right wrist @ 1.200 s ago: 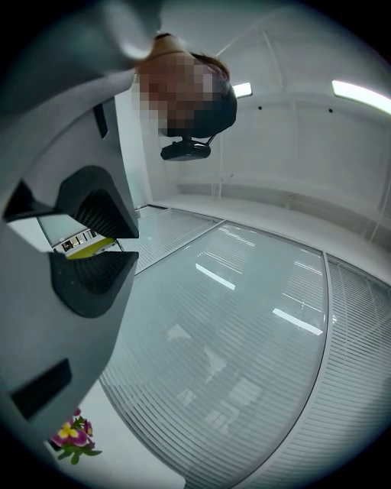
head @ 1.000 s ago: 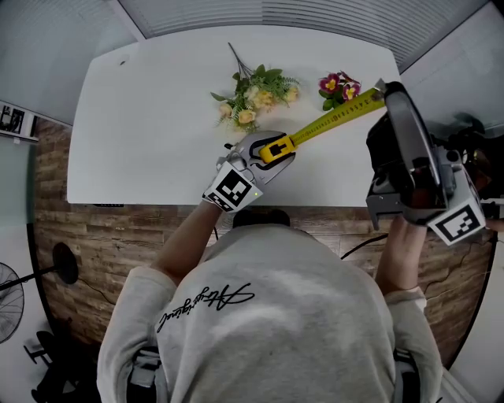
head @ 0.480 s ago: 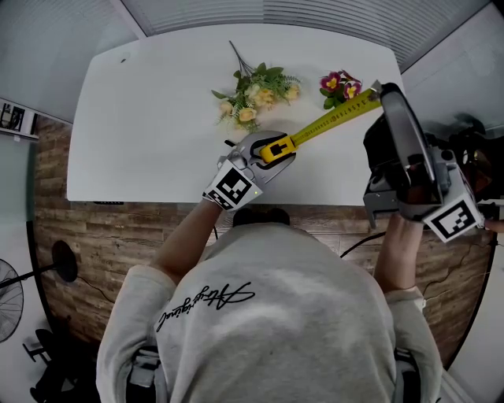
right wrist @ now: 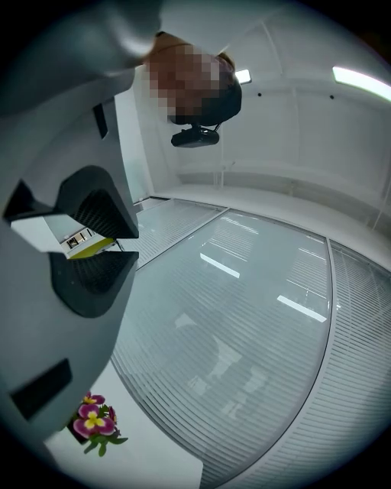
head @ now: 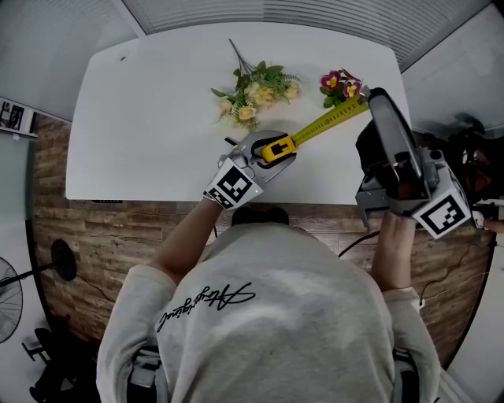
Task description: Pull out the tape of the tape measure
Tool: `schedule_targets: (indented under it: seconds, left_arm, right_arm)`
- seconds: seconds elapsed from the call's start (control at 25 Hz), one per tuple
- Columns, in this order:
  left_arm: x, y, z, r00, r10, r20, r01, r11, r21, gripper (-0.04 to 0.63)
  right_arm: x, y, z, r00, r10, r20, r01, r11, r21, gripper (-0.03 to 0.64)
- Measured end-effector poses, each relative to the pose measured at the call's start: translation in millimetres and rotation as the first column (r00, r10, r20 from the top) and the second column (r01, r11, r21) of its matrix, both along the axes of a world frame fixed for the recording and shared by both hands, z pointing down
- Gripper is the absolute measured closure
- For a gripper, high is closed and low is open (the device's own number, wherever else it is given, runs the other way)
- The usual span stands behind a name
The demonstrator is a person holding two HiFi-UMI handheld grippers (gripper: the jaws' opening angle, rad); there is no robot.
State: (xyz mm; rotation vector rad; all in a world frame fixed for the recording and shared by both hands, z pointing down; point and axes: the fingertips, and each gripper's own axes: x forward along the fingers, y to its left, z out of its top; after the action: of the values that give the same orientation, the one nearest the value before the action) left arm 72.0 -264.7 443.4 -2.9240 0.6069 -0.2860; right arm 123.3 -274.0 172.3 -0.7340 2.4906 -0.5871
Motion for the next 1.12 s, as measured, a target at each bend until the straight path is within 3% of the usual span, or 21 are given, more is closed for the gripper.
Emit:
schedule_targets:
  seconds: [0.72, 1.12]
  left_arm:
    - [-1, -4, 2, 1.000, -0.007, -0.010, 0.007, 1.000, -0.029, 0.424]
    - [-3, -3, 4, 1.000, -0.008, -0.011, 0.007, 0.999, -0.040, 0.425]
  right_arm:
    - [-14, -3, 28, 0.993, 0.043, -0.107, -0.044, 0.999, -0.010, 0.563]
    - [-19, -2, 43, 0.993, 0.054, -0.109, -0.059, 0.998, -0.035, 0.565]
